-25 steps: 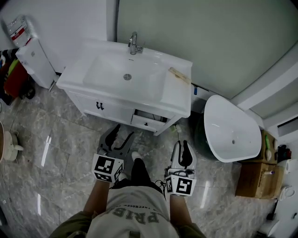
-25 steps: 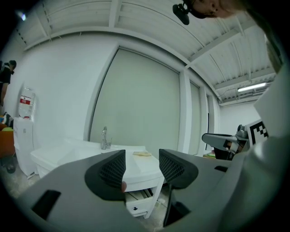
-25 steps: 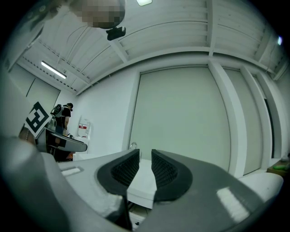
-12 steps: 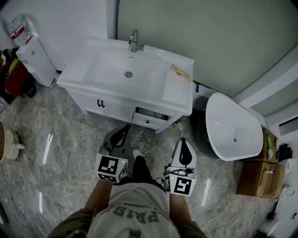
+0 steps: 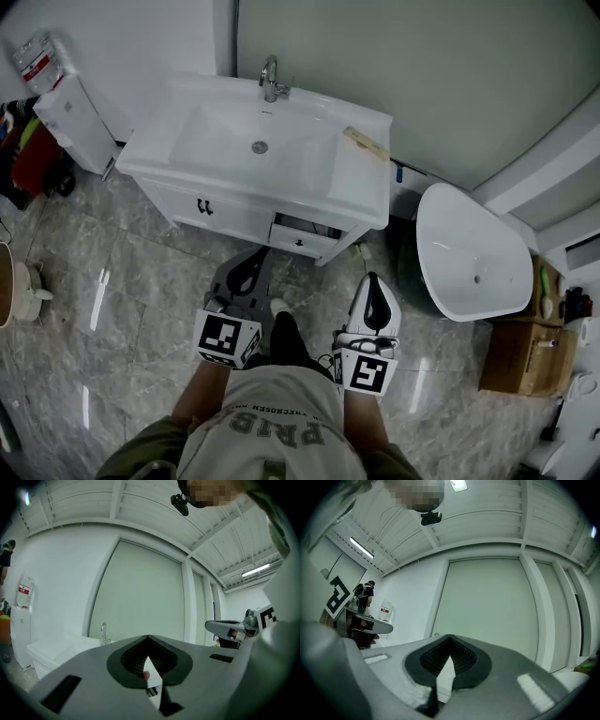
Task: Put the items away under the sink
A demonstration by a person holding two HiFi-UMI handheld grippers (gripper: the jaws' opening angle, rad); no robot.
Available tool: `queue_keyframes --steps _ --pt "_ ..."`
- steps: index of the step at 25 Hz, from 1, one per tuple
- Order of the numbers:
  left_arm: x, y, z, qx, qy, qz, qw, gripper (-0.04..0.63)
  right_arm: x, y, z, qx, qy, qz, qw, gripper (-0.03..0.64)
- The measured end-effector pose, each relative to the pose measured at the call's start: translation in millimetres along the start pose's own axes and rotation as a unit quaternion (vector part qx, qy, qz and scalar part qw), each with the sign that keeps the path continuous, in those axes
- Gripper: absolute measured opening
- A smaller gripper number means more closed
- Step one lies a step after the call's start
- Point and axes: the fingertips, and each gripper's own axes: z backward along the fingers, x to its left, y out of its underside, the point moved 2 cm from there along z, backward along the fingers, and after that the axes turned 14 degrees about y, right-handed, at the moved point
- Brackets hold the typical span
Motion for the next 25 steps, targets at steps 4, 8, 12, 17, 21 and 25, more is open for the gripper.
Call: queue_keyframes --steps 4,8,12,17,21,25 --pt "-6 -2 -1 0.001 0.002 -0.008 1.0 0.009 -1 -5 2 -0.006 0.001 -0.002 1.0 0.0" --pt "-7 -3 -1 0.002 0.001 -0.013 0.9999 0.009 -1 -9 2 -0.012 -0.001 -0.003 1.0 0.0" --pt "-8 -4 -1 0.003 0.001 -0.016 0.9999 0.009 2 -11 3 -0.018 -0.013 0.005 1.0 0.0" --pt "-13 -5 -3 0.004 0.005 -0.024 0.9997 0.009 6 -9 1 -0.012 -0.01 0.022 1.0 -0.002" --pt "-16 -7 -4 0.006 0.008 -0.03 0.9995 0.009 4 -9 2 -0.011 -0.001 0.019 1.0 -0.002" --pt "-17 -6 -4 0.002 0.003 -0.029 0.9996 0.009 0 -8 2 -0.01 0.001 0.022 1.0 -0.002"
